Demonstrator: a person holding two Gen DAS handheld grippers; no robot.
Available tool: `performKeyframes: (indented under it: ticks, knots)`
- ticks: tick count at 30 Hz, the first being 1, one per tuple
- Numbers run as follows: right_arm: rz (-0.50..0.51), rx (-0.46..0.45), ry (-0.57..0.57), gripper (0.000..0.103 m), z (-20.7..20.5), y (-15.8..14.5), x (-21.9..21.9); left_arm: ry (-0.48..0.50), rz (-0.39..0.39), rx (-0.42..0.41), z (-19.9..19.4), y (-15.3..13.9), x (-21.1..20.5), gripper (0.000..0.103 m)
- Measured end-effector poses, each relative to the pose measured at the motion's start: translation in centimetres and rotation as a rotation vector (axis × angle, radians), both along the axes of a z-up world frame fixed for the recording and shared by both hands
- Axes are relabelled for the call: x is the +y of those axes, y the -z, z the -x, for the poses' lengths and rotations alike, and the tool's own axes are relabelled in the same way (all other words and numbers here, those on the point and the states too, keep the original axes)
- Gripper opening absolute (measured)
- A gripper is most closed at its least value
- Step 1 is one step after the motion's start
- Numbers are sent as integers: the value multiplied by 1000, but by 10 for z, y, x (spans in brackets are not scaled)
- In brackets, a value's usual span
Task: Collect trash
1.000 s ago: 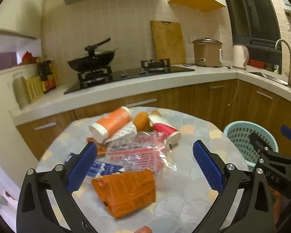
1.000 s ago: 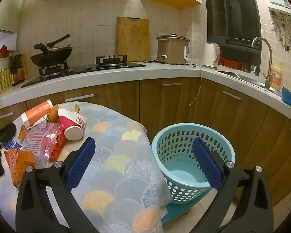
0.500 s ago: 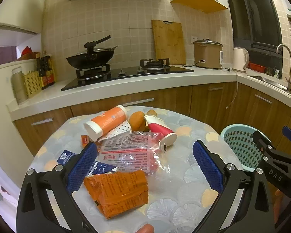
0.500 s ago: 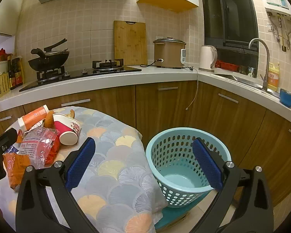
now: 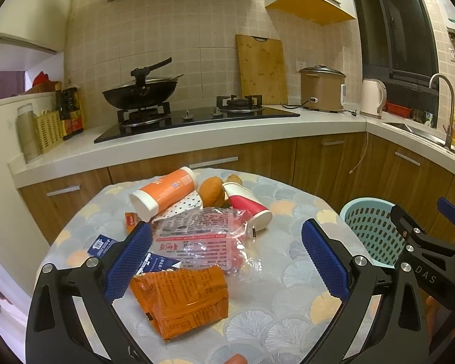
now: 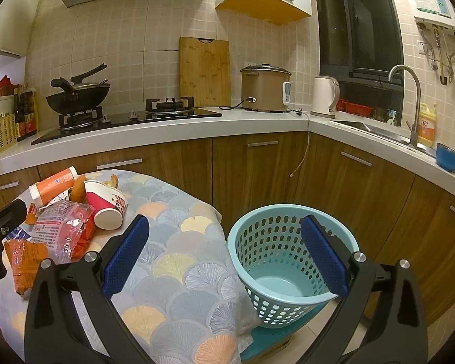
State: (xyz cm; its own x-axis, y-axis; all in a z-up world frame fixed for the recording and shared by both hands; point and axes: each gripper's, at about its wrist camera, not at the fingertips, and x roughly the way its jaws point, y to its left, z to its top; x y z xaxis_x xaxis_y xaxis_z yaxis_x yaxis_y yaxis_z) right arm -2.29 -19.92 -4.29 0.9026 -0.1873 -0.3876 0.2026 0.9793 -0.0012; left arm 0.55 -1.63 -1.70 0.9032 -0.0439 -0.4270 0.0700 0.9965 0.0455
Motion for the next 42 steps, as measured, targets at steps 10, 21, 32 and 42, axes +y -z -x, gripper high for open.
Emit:
performKeyframes:
  ticks: [10, 21, 32, 42]
  knots:
    - [1, 3, -13, 95, -4, 0, 2, -1, 31, 2, -2, 0, 6, 95]
    - [2, 7, -32, 92, -8, 0, 6, -22, 23, -17, 2, -1, 9, 96]
    - [-3, 7, -31, 90, -10, 0, 8, -63, 33, -37, 6, -8, 22, 96]
    - [-15, 9, -93, 76, -13, -2, 26, -179, 73, -39, 9, -21, 77, 96]
